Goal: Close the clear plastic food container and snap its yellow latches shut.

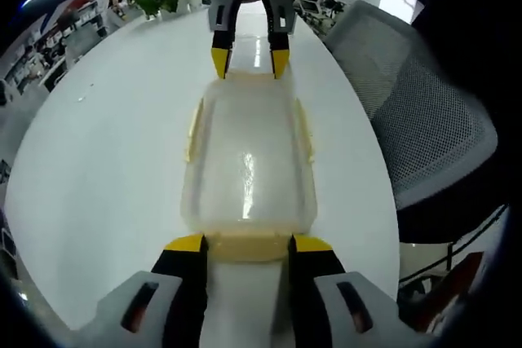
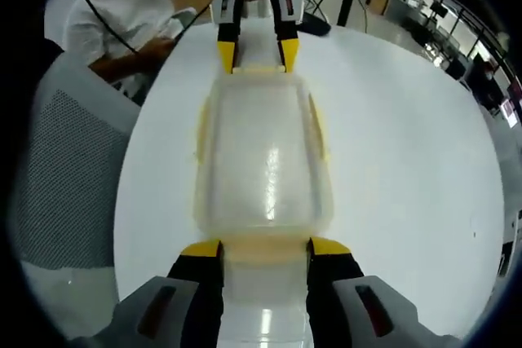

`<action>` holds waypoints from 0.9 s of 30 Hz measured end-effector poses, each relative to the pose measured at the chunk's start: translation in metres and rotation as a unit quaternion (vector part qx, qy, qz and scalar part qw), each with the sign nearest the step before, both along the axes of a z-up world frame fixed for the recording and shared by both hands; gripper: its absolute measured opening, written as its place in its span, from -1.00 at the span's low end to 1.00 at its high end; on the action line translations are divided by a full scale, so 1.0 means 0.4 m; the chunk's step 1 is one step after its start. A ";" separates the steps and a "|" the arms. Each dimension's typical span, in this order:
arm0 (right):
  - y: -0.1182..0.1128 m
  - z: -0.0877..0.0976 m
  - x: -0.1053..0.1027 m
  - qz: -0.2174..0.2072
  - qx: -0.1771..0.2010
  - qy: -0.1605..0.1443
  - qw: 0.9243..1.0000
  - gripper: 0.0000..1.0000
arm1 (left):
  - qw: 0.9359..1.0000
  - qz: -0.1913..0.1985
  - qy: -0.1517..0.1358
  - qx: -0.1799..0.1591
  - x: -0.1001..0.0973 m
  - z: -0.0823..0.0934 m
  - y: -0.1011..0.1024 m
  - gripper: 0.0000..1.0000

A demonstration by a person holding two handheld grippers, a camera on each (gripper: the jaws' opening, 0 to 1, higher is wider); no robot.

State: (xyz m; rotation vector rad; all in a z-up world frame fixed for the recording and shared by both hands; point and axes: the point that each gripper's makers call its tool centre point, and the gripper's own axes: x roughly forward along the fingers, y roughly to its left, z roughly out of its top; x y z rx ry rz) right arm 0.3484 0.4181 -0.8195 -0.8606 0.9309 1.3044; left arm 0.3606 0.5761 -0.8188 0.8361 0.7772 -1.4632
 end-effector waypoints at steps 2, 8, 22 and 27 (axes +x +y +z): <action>0.005 0.011 -0.003 0.003 0.006 0.001 1.000 -0.24 | 1.000 -0.001 0.000 0.001 -0.004 0.009 0.005 -0.26; 0.009 0.040 0.001 0.011 0.013 -0.001 1.000 -0.24 | 1.000 0.004 -0.002 -0.004 -0.005 0.037 0.009 -0.26; -0.026 0.104 0.018 0.009 0.008 -0.011 1.000 -0.23 | 1.000 0.003 -0.014 -0.008 0.010 0.105 -0.028 -0.26; -0.036 0.123 0.020 0.008 0.009 -0.019 1.000 -0.23 | 1.000 0.003 -0.014 -0.009 0.015 0.120 -0.038 -0.26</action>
